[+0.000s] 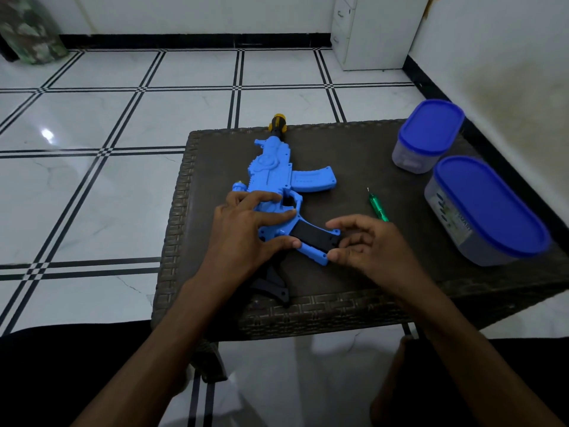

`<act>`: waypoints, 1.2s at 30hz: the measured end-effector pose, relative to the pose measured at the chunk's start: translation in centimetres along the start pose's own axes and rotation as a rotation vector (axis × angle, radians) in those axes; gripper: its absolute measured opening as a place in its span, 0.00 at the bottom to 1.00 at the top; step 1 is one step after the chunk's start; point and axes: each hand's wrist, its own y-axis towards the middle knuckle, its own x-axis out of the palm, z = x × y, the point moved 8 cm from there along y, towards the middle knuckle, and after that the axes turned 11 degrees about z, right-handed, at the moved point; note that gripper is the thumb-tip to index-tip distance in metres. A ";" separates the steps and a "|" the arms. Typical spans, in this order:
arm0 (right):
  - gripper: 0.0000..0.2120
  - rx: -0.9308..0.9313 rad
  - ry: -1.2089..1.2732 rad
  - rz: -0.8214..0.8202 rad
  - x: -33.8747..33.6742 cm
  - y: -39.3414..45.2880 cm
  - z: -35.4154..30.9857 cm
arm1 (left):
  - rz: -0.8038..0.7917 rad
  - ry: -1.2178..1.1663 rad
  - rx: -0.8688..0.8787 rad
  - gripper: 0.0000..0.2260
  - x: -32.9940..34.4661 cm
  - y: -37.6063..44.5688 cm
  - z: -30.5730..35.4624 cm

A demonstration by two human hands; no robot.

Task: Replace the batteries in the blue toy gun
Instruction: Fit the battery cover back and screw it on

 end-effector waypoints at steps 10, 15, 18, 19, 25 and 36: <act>0.15 0.153 0.166 -0.051 0.5 0.0 0.4 | -0.005 -0.020 -0.014 0.27 0.1 0.0 -0.1; 0.12 0.190 0.271 -0.045 0.3 -0.3 0.4 | 0.005 -0.034 -0.014 0.28 0.1 0.0 -0.1; 0.09 0.181 0.292 -0.026 0.4 -0.2 0.3 | 0.004 -0.035 -0.015 0.28 0.2 0.0 -0.1; 0.09 0.173 0.278 -0.016 0.4 -0.1 0.2 | 0.003 -0.034 -0.016 0.28 0.2 0.0 -0.1; 0.15 0.228 0.274 0.061 0.0 -0.2 0.4 | 0.009 -0.024 -0.022 0.27 0.0 0.0 0.1; 0.14 0.255 0.177 0.013 0.5 0.1 0.6 | 0.001 -0.009 -0.022 0.24 0.0 -0.1 0.1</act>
